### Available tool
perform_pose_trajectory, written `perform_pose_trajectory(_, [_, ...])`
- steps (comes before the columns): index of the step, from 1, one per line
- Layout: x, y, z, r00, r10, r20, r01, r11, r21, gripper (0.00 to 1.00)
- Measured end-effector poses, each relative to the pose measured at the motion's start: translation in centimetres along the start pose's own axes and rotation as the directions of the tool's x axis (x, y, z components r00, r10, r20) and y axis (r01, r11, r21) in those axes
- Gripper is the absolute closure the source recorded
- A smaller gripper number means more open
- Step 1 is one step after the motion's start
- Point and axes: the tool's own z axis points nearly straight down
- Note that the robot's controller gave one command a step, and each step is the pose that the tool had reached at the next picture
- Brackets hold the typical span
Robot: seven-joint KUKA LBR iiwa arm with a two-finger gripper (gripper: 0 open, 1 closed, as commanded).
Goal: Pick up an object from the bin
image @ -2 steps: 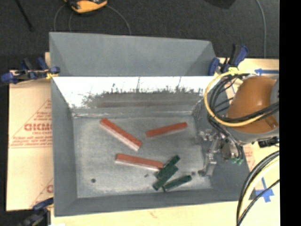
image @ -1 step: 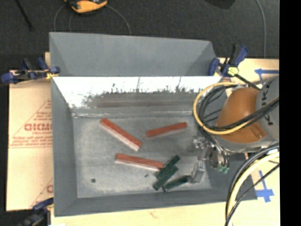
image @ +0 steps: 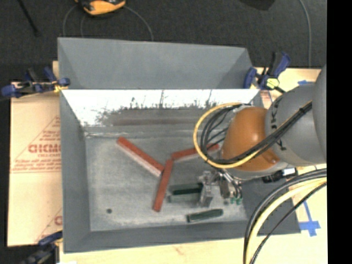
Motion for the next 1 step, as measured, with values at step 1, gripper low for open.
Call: perform_pose_trajectory(1, [0.0,-0.02,0.0,1.0,-0.001,0.0,0.001,1.0,0.0,1.0])
